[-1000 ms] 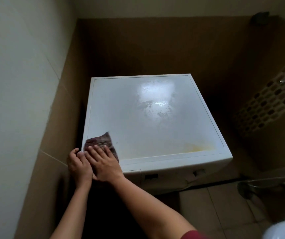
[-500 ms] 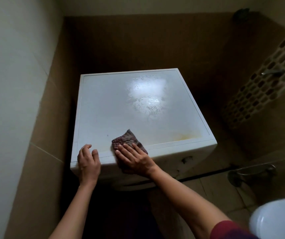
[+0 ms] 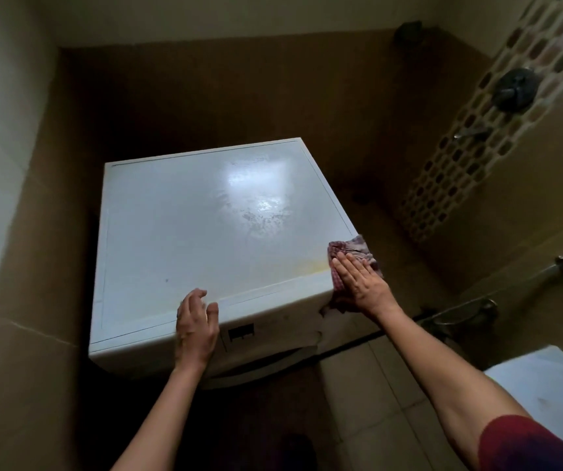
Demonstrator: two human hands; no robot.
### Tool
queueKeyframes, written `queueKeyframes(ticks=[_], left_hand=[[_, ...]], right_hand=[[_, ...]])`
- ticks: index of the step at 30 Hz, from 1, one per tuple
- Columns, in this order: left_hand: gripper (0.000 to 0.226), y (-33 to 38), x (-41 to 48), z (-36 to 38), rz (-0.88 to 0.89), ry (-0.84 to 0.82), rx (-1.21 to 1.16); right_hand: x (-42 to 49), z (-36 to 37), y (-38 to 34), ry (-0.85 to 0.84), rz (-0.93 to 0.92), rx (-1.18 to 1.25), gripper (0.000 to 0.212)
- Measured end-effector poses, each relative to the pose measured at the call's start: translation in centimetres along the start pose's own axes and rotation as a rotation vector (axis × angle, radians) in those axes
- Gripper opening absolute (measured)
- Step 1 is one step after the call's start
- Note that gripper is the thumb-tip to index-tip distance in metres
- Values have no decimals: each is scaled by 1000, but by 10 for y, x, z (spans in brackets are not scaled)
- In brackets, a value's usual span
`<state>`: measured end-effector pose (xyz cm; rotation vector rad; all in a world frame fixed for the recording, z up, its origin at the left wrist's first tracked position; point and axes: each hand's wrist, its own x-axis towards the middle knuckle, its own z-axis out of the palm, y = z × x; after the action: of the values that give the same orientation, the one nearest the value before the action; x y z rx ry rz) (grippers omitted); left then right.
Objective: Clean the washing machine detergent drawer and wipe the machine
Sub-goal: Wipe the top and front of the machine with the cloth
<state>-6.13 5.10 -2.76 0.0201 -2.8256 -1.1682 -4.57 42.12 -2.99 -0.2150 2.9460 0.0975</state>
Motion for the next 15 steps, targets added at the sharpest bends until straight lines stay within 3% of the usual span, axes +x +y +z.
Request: queueKeyframes(ticks=[3, 5, 8, 10, 13, 15], left_hand=[[28, 11, -4, 5, 1, -20, -14], [29, 17, -5, 7, -3, -42, -22], [31, 27, -5, 10, -13, -91, -22], [31, 33, -5, 10, -8, -139, -19], [31, 45, -6, 9, -19, -228, -13], [30, 55, -6, 8, -21, -269, -11]], right_hand=[[-4, -4, 19, -79, 110, 38, 114], [-11, -12, 24, -45, 124, 36, 116], [-16, -18, 34, -23, 170, 26, 90], [-17, -21, 41, -62, 307, 127, 75], [-22, -28, 55, -168, 622, 445, 52], [-29, -31, 61, -133, 748, 669, 42]])
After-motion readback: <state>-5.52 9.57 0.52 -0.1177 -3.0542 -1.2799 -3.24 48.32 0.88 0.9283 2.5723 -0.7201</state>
